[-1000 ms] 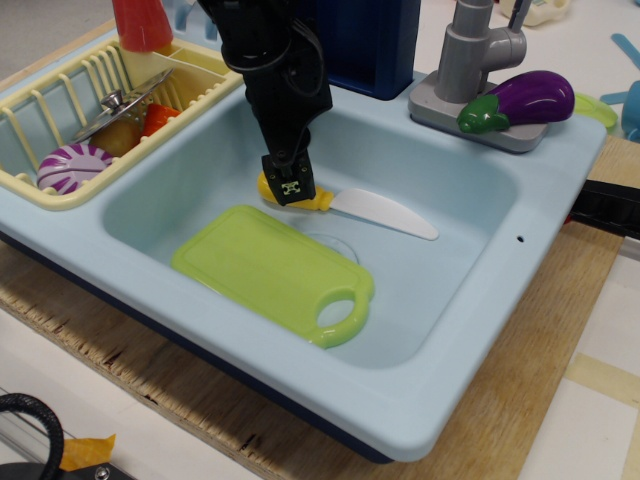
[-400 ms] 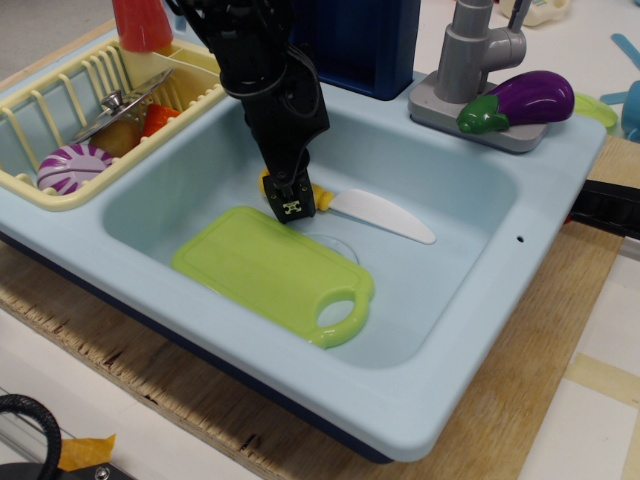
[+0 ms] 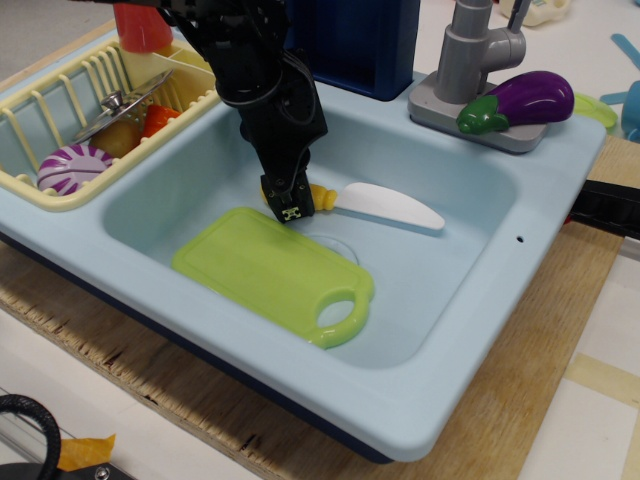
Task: Put knife on cutting board
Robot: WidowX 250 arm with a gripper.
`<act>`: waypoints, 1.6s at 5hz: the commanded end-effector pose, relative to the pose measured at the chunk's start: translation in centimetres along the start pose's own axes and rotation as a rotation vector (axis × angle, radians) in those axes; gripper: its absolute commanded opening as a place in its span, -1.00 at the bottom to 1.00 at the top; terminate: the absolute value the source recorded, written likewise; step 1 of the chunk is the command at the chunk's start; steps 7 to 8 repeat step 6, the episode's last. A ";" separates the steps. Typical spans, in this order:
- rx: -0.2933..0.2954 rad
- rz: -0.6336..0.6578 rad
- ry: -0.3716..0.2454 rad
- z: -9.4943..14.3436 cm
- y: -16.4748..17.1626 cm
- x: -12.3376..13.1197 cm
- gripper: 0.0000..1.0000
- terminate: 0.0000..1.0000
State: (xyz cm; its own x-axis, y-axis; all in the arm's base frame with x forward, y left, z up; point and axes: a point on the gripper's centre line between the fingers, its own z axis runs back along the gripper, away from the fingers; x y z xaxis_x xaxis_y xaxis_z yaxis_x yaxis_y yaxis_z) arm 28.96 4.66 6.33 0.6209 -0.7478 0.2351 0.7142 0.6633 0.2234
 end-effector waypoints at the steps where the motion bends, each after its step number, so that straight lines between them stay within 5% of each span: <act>1: 0.016 0.010 0.038 0.3 1.0 0.4 -1.00 -1.00; 2: 0.072 0.013 0.058 2.2 1.3 0.6 -1.00 -1.00; 4: 0.094 0.080 0.076 4.5 0.5 0.7 -1.00 -1.00; 5: 0.054 0.142 0.090 4.9 -1.7 -0.2 -1.00 -1.00; 6: 0.010 0.194 0.084 5.2 -4.2 -1.1 -1.00 1.00; 8: 0.010 0.194 0.084 5.2 -4.2 -1.1 -1.00 1.00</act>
